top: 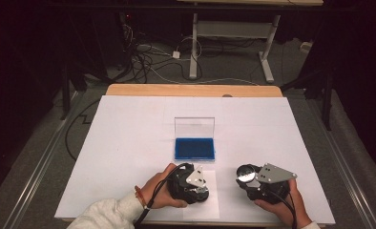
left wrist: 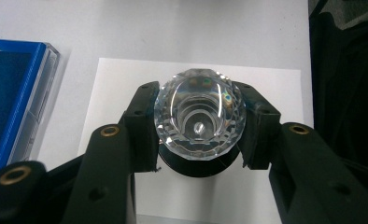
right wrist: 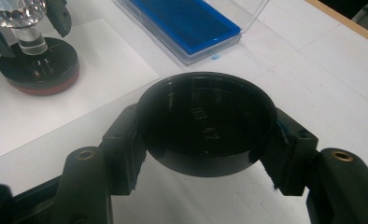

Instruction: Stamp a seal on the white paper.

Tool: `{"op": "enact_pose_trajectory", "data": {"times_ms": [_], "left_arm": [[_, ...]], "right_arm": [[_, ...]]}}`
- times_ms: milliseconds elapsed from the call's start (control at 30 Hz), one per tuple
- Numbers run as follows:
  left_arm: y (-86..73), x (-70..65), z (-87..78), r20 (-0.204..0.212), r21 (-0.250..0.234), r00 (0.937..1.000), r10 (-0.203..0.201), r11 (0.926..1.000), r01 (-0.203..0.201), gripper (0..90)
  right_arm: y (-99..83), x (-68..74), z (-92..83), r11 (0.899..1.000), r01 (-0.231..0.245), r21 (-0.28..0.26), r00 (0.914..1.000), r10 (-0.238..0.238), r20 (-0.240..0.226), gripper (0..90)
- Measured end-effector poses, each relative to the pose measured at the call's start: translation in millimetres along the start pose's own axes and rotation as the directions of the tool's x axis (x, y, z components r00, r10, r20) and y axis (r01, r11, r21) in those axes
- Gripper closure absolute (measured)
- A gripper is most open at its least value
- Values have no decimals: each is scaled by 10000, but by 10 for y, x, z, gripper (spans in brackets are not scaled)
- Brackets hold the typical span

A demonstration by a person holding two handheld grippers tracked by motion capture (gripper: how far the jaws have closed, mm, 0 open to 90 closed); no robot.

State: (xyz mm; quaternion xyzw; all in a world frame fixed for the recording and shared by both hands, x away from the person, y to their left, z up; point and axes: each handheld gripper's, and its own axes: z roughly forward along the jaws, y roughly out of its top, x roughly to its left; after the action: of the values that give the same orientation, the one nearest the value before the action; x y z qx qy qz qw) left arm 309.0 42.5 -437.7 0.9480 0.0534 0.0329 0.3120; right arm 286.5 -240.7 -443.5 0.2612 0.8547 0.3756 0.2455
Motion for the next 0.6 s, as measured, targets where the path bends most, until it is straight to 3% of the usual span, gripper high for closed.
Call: {"op": "enact_pose_trajectory", "data": {"times_ms": [33, 267, 600], "left_arm": [[2, 7, -25, 71, -125, 10000, -46, 9999, 46, 544], [10, 60, -339, -552, -1037, 9982, -239, 9944, 181, 545], [-139, 177, -613, -1346, -1644, 9869, -885, 9842, 659, 544]], "right_arm": [[0, -2, -1, 10000, -1, -8, 10000, 1, 5, 390], [4, -8, -13, 10000, -35, -69, 10000, 36, 71, 390], [12, -17, -40, 9998, -15, -211, 10000, 16, 93, 391]]}}
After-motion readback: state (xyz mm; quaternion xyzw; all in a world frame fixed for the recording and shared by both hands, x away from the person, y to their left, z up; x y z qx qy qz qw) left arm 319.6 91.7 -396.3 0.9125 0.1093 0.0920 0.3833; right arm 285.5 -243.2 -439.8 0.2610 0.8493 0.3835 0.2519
